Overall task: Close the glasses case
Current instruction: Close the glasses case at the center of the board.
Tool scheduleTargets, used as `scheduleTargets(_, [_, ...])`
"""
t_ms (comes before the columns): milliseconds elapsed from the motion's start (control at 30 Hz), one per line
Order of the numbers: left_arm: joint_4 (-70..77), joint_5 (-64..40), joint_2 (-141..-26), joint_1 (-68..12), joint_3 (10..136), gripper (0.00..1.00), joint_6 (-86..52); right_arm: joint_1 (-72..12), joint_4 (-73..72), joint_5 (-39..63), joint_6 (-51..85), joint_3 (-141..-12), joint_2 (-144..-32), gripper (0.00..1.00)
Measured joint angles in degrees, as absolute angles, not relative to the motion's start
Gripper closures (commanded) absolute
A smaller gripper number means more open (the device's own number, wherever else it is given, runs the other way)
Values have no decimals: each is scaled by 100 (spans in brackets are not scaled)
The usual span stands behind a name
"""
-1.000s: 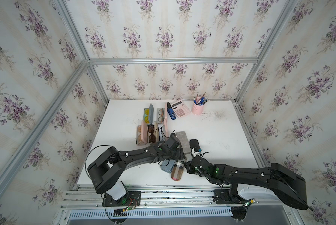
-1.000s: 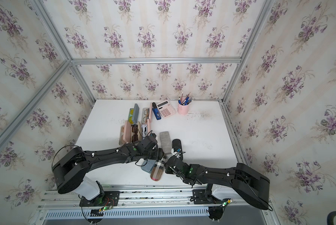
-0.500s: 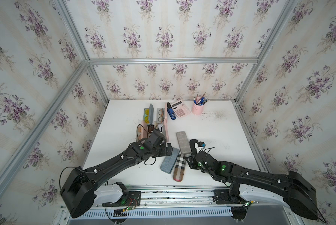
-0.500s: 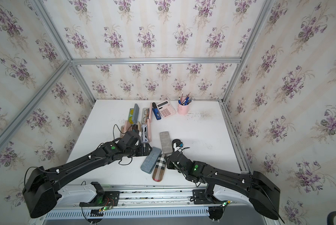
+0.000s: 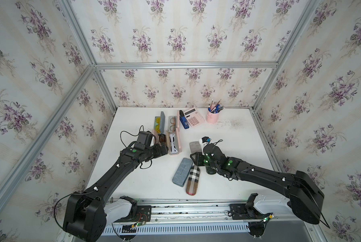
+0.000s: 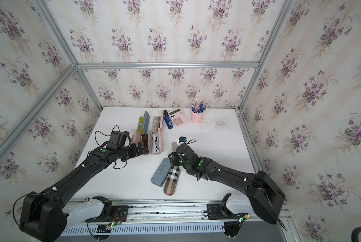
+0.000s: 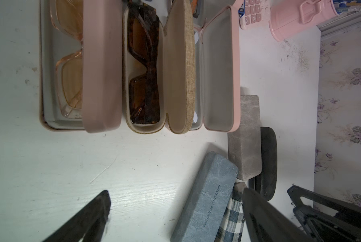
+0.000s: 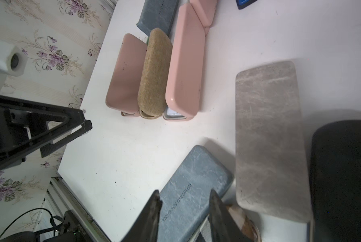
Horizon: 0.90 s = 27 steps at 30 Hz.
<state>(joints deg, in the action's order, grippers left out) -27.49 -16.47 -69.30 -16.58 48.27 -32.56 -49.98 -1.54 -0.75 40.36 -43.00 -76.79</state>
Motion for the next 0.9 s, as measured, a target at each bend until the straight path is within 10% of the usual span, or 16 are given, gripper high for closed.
scheduleTargets(900, [-2880, -1931, -7909, 23, 5614, 9, -2792, -4998, -943, 1680, 3297, -6344, -9719, 58])
